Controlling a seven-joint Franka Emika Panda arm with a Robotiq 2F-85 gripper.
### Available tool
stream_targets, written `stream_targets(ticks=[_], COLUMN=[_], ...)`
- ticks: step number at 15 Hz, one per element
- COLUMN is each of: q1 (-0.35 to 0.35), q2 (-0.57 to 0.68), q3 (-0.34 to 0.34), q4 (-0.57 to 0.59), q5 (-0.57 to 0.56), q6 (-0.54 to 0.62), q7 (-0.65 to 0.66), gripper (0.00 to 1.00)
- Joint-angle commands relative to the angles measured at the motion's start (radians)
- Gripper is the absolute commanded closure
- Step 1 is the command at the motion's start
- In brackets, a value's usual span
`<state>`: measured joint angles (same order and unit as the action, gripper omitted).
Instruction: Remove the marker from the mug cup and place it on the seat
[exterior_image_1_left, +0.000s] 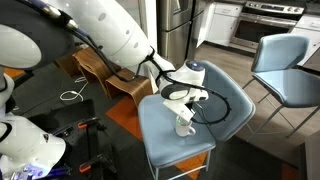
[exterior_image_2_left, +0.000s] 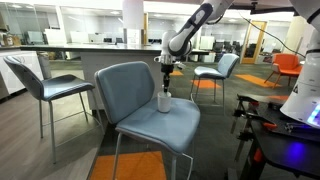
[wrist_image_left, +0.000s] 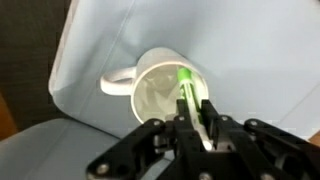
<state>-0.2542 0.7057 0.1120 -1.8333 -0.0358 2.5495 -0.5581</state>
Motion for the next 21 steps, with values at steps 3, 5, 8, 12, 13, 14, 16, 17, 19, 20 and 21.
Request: stream_targets(ticks=[3, 5, 8, 12, 13, 14, 16, 17, 19, 20, 21], q1=[0.116, 0.146, 0.195, 0.238, 0.249, 0.259, 0.289, 0.304, 0.339, 0.356, 0.366], q2=[-0.137, -0.151, -0.133, -0.050, -0.021, 0.018, 0.102, 0.143, 0.220, 0.253, 0.283], q3=[-0.069, -0.055, -0.036, -0.011, -0.010, -0.009, -0.017, -0.021, -0.033, -0.039, -0.038], q4=[-0.084, -0.063, -0.019, 0.046, 0.064, 0.088, 0.151, 0.184, 0.254, 0.289, 0.323], q5=[-0.107, -0.126, -0.131, -0.124, -0.130, -0.136, -0.169, -0.190, -0.242, -0.271, -0.290], q6=[-0.043, -0.132, -0.253, -0.370, -0.385, -0.404, -0.463, -0.490, -0.532, -0.548, -0.560], q7=[0.110, 0.111, 0.102, 0.068, 0.069, 0.067, 0.072, 0.077, 0.092, 0.095, 0.089], gripper=[0.95, 0.95, 0.95, 0.95, 0.95, 0.95, 0.95, 0.95, 0.95, 0.95, 0.95])
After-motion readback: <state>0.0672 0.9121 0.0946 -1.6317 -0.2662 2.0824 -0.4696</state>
